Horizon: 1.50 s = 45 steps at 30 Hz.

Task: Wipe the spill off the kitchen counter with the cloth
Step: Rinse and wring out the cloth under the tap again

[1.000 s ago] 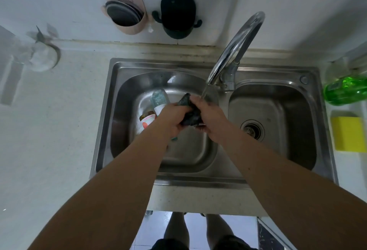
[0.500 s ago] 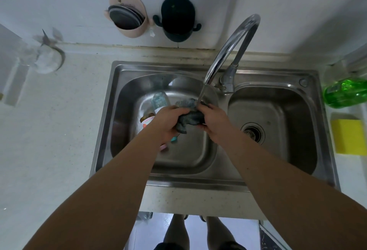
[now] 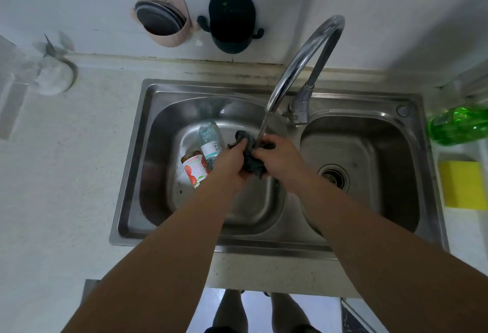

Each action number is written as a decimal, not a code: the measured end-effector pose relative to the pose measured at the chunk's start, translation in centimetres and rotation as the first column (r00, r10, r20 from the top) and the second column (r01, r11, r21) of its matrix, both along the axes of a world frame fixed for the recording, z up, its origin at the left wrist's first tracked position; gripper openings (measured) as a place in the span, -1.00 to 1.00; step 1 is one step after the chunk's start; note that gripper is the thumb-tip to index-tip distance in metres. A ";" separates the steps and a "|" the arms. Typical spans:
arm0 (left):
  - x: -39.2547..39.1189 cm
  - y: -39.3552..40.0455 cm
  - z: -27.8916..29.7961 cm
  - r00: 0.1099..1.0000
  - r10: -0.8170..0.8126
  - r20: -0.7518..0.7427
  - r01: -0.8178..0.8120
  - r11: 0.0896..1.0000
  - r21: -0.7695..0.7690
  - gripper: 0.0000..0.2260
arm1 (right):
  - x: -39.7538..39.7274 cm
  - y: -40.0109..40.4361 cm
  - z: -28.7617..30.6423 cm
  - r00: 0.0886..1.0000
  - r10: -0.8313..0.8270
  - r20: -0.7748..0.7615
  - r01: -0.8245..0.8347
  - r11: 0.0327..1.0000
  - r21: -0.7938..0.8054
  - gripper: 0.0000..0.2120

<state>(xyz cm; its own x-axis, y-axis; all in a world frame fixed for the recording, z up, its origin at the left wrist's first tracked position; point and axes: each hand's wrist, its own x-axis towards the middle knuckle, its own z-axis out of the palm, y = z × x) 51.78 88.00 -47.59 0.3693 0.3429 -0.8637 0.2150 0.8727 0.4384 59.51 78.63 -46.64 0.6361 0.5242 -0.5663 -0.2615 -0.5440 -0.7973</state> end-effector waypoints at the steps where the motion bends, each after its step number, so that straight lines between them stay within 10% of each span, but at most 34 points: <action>1: 0.0 0.1 -0.6 0.999 0.032 -0.027 -0.031 0.999 0.008 -0.62 | 0.2 -0.2 0.1 0.989 0.050 0.139 -0.042 0.997 -0.065 -0.91; 4: 0.3 -0.1 -0.3 0.994 0.102 -0.048 -0.103 0.995 -0.020 -0.57 | 0.7 -0.4 0.5 0.975 -0.004 0.223 0.032 0.992 -0.119 -0.85; 9: 0.2 -0.5 0.1 0.996 0.025 0.087 -0.016 0.994 -0.106 -0.72 | 0.3 0.0 1.7 0.927 -0.238 -0.290 0.282 0.952 0.120 -0.95; 28: 0.2 0.1 1.9 0.989 0.129 0.066 -0.112 0.970 -0.214 -0.77 | 4.4 2.5 2.5 0.946 -0.311 -0.094 0.316 0.948 0.039 -0.80; 32: 0.7 -0.3 2.3 0.994 0.062 0.093 -0.047 0.986 -0.162 -0.68 | -0.8 3.1 2.3 0.810 -0.322 -0.491 0.374 0.928 0.008 -0.72; 34: 0.8 -0.3 1.9 0.986 -0.164 -0.031 0.166 0.980 0.108 -0.73 | -1.9 3.6 1.8 0.674 -0.352 -0.649 0.435 0.900 -0.036 -0.60; 37: 0.0 0.1 0.6 0.689 -0.413 -0.596 0.723 0.446 0.527 -0.68 | -1.9 3.9 1.6 0.576 -0.301 -0.760 0.449 0.893 -0.013 -0.52; 39: -0.4 0.6 0.3 0.627 -0.396 -0.670 0.778 0.349 0.522 -0.46 | -2.1 4.2 1.4 0.565 -0.331 -0.756 0.479 0.877 -0.026 -0.56; 42: -0.7 1.2 -0.2 0.749 -0.483 -0.454 0.663 0.566 0.490 -0.36 | -3.2 4.8 0.7 0.639 -0.358 -0.681 0.439 0.896 -0.059 -0.64; 45: -1.7 2.2 0.2 0.979 -0.140 -0.146 0.179 0.936 0.304 -0.64 | -3.5 4.6 -0.1 0.677 -0.407 -0.613 0.439 0.892 -0.107 -0.69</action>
<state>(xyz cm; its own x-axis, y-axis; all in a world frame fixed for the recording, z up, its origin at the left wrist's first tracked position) 50.08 90.22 -47.36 0.3425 0.5490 -0.7624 0.4080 0.6441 0.6471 55.97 83.22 -46.75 0.3264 0.3201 -0.8894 -0.8866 -0.2226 -0.4055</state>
